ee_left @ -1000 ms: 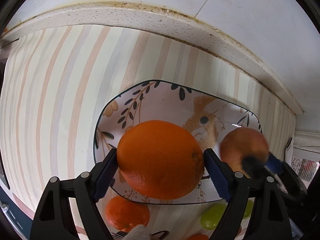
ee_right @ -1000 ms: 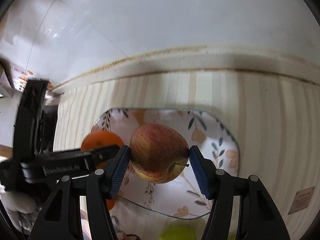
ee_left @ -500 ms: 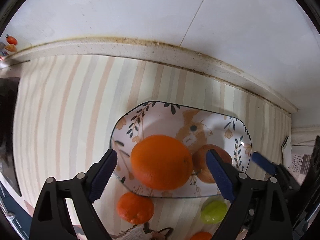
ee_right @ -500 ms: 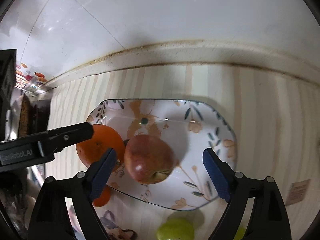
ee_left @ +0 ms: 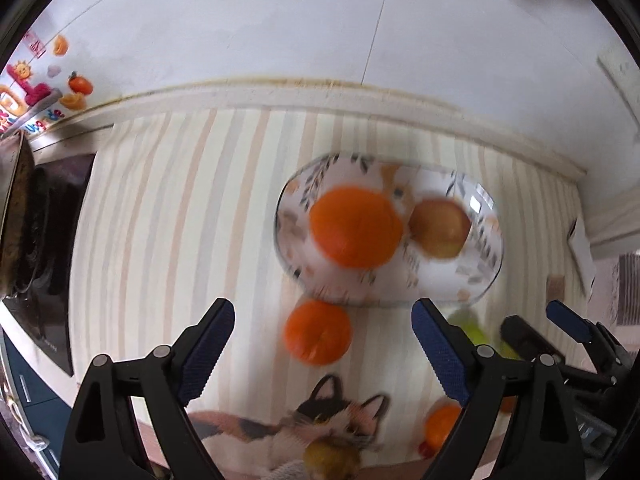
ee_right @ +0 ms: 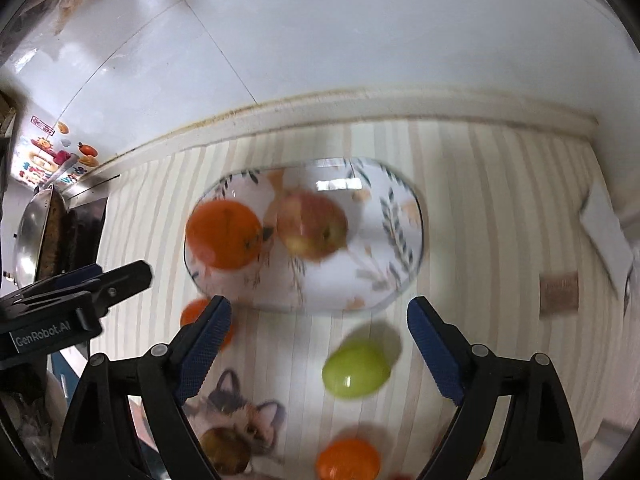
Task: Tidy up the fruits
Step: 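Place the tangerine on the plate with the left gripper while the right places the green apple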
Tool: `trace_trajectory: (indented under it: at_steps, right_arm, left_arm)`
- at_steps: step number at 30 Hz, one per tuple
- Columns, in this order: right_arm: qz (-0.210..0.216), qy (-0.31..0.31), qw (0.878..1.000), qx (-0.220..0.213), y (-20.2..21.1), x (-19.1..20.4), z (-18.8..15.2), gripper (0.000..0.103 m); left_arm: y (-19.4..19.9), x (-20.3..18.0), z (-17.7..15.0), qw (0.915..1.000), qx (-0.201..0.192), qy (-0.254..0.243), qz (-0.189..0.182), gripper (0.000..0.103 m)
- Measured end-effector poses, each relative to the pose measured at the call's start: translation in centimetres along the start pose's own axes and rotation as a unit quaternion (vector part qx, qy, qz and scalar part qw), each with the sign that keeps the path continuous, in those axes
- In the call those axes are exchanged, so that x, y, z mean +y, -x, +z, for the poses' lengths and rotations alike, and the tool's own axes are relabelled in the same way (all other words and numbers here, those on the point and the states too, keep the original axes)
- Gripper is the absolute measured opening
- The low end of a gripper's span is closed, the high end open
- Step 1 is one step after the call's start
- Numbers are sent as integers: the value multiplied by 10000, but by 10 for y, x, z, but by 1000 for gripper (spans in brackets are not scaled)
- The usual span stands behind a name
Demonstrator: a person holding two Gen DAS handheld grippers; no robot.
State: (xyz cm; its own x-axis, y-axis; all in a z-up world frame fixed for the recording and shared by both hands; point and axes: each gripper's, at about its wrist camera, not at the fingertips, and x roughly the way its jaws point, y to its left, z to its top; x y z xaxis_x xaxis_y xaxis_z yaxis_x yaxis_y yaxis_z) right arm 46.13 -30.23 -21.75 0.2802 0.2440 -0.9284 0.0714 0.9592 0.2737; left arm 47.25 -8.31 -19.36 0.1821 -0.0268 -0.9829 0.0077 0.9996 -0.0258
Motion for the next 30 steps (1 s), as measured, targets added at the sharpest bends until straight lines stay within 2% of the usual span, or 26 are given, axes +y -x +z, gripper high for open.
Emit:
trace_trajectory:
  at_steps: [3, 8, 15, 18, 19, 20, 21, 22, 24, 30]
  right_arm:
    - [126, -401, 9989, 208, -12, -13, -26, 92]
    - [135, -713, 9962, 487, -47, -26, -57, 92]
    - [133, -1067, 9924, 592, -80, -39, -64, 89]
    - [135, -1168, 9912, 611, -89, -42, -62, 82]
    - [116, -1184, 9910, 620, -91, -43, -62, 80]
    - [121, -1208, 9905, 650, -94, -43, -61, 76]
    - [153, -1227, 9899, 687, -97, -43, -61, 71]
    - [134, -1210, 9901, 701, -97, -43, -61, 70]
    - [-4, -1108, 9920, 603, -97, -41, -61, 63]
    - [-119, -918, 9943, 524, -93, -38, -63, 62]
  left_arm:
    - [-13, 8, -17, 9998, 164, -46, 42, 91]
    - [-59, 20, -30, 9977, 671, 15, -19, 91]
    - [-103, 8, -30, 9939, 1079, -85, -229, 91]
    - [-115, 0, -28, 9929, 1142, -149, -294, 90]
    - [-118, -1, -28, 9928, 1149, -159, -289, 84]
    - [-121, -2, -27, 9927, 1153, -162, -309, 74]
    - [-123, -3, -26, 9928, 1158, -171, -260, 72]
    - [-125, -3, -25, 9931, 1139, -177, -207, 66]
    - [-126, 0, -25, 9937, 1085, -143, -245, 64]
    - [-123, 4, -35, 9953, 911, -267, -182, 64]
